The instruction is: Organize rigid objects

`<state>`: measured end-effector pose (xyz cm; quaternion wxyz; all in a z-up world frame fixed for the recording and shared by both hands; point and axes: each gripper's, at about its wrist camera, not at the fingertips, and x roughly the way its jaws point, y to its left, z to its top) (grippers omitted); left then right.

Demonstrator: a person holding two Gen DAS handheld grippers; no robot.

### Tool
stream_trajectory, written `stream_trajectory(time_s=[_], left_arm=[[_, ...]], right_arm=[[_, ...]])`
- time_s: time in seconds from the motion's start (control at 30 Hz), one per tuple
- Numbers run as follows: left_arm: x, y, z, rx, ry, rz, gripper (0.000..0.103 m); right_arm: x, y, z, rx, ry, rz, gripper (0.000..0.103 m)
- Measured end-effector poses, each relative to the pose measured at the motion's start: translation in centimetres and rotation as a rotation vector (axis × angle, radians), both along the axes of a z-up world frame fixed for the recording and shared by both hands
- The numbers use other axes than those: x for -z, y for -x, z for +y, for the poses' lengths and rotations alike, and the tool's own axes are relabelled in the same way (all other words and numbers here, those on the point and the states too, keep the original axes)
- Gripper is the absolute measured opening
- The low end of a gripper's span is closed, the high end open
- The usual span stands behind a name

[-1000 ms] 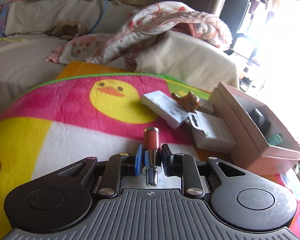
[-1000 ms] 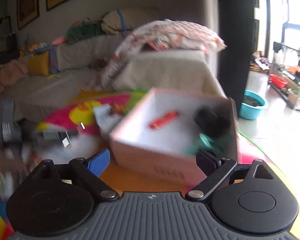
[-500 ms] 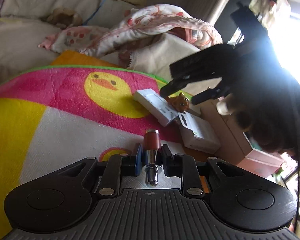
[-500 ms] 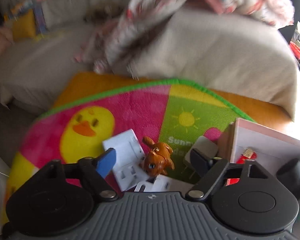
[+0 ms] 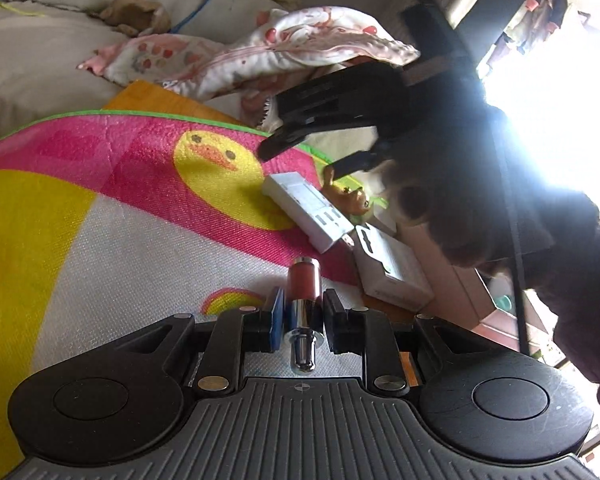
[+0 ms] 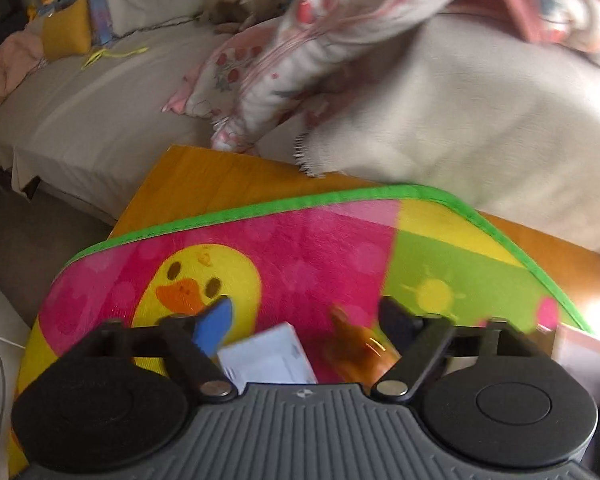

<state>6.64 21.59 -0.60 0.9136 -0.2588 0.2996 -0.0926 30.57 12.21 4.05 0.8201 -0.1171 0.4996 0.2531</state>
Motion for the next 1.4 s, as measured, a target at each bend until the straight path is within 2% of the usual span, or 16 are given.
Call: stream_trajectory(time_s=[0.1, 0.17, 0.23, 0.3, 0.33, 0.43, 0.5, 0.57, 0.6, 0.67, 0.73, 0.9, 1.03, 1.13, 1.23, 1.4], left_arm=[[0.0, 0.0, 0.1, 0.000, 0.008, 0.001, 0.024], [0.1, 0.0, 0.2, -0.001, 0.021, 0.002, 0.024], [0.2, 0.0, 0.6, -0.005, 0.042, 0.004, 0.024], [0.3, 0.1, 1.1, -0.021, 0.071, 0.006, 0.024], [0.4, 0.2, 1.4, -0.038, 0.081, 0.006, 0.024], [0.5, 0.7, 2.2, -0.096, 0.101, 0.006, 0.024], [0.6, 0.6, 2.6, -0.102, 0.122, 0.012, 0.024], [0.4, 0.6, 2.3, -0.100, 0.098, 0.011, 0.024], [0.4, 0.5, 2.2, -0.098, 0.080, 0.010, 0.024], [0.3, 0.4, 2.0, -0.090, 0.065, 0.009, 0.024], [0.3, 0.3, 2.2, -0.090, 0.067, 0.009, 0.024], [0.5, 0.4, 2.3, -0.089, 0.084, 0.010, 0.024], [0.5, 0.5, 2.3, -0.088, 0.092, 0.010, 0.024], [0.6, 0.5, 2.4, -0.088, 0.101, 0.011, 0.024], [0.7, 0.5, 2.6, -0.088, 0.117, 0.013, 0.024], [1.0, 0.5, 3.1, -0.088, 0.158, 0.015, 0.024]], right_arm=[[1.2, -0.1, 1.2, -0.034, 0.052, -0.004, 0.081], [1.3, 0.3, 0.6, -0.054, 0.053, -0.013, 0.076], [0.8, 0.7, -0.6, -0.072, 0.054, 0.003, 0.056], [0.3, 1.1, -2.4, -0.051, 0.036, 0.068, 0.037], [0.0, 1.7, -3.5, -0.045, 0.020, 0.078, 0.034], [-0.1, 5.3, -5.5, -0.100, 0.006, 0.156, 0.033], [0.0, 7.6, -6.4, -0.168, 0.022, 0.221, 0.033], [-0.8, 8.6, -6.9, -0.212, 0.046, 0.237, 0.033], [-1.7, 8.6, -7.3, -0.205, 0.047, 0.197, 0.033], [-3.5, 7.7, -7.8, -0.155, 0.075, 0.061, 0.036], [-4.2, 5.5, -7.8, -0.073, 0.107, -0.042, 0.043], [-1.4, -0.1, -5.5, 0.026, 0.242, -0.076, 0.044], [1.0, 0.0, -4.0, 0.007, 0.386, -0.174, 0.039], [0.8, 1.0, -4.0, 0.001, 0.386, -0.140, 0.028], [-0.1, 3.6, -4.6, -0.067, 0.358, -0.101, 0.028], [-0.5, 10.7, -5.7, -0.189, 0.322, -0.090, 0.028]])
